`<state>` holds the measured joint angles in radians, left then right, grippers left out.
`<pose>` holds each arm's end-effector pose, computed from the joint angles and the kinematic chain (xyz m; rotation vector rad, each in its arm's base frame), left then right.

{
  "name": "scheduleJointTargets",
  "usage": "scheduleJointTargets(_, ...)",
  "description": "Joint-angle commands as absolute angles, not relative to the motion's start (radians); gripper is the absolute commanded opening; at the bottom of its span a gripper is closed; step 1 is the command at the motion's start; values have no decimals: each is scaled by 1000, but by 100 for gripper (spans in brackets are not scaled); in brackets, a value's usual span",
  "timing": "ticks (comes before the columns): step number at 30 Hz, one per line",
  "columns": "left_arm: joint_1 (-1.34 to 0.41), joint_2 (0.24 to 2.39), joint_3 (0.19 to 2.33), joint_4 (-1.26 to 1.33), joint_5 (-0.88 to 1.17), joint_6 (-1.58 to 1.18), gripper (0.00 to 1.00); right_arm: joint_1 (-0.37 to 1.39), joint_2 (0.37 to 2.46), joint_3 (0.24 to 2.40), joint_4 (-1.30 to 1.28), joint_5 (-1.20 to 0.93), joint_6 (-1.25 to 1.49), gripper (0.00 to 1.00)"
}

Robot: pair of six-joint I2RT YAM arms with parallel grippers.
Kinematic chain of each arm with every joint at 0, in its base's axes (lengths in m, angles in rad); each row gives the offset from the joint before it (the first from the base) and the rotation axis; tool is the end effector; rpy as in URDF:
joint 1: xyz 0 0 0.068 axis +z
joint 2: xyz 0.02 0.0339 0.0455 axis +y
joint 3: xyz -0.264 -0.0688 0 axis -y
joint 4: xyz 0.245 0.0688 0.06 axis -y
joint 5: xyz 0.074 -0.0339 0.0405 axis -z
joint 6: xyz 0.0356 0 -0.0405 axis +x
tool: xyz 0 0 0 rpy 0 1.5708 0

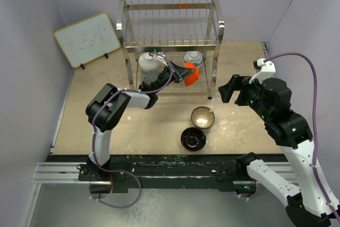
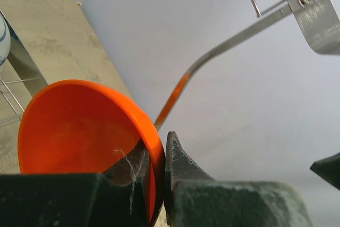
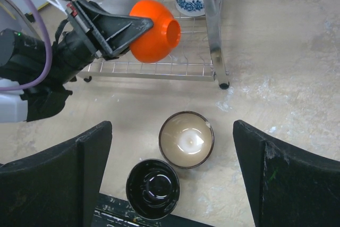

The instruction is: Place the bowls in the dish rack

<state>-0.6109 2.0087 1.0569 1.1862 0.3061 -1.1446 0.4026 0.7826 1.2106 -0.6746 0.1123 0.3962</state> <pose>0.3444 -0.2543 0.2129 -0.1152 1.5575 -1.6449 0.1275 0.0500 0.4292 0.0747 1.8388 0.4621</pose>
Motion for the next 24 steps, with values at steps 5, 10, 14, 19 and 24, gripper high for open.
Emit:
scheduleJointTargets(5,-590,2113,1276,1271,348,-1223,0,399,772,1242,-658,141,377,97)
scheduleJointTargets(10,-586,2219,1401,1251,349,-1251,0,399,781,1232,-653,139,377,96)
scheduleJointTargets(14,-583,2302,1456,1277,343,-1289,0,399,787,1234,-658,152,366,97)
scheduleJointTargets(19,-579,2354,1469,1302,333,-1309,0,398,795,1237,-660,166,355,97)
scheduleJointTargets(24,-570,2397,1490,1334,337,-1328,0,399,800,1222,-649,167,354,97)
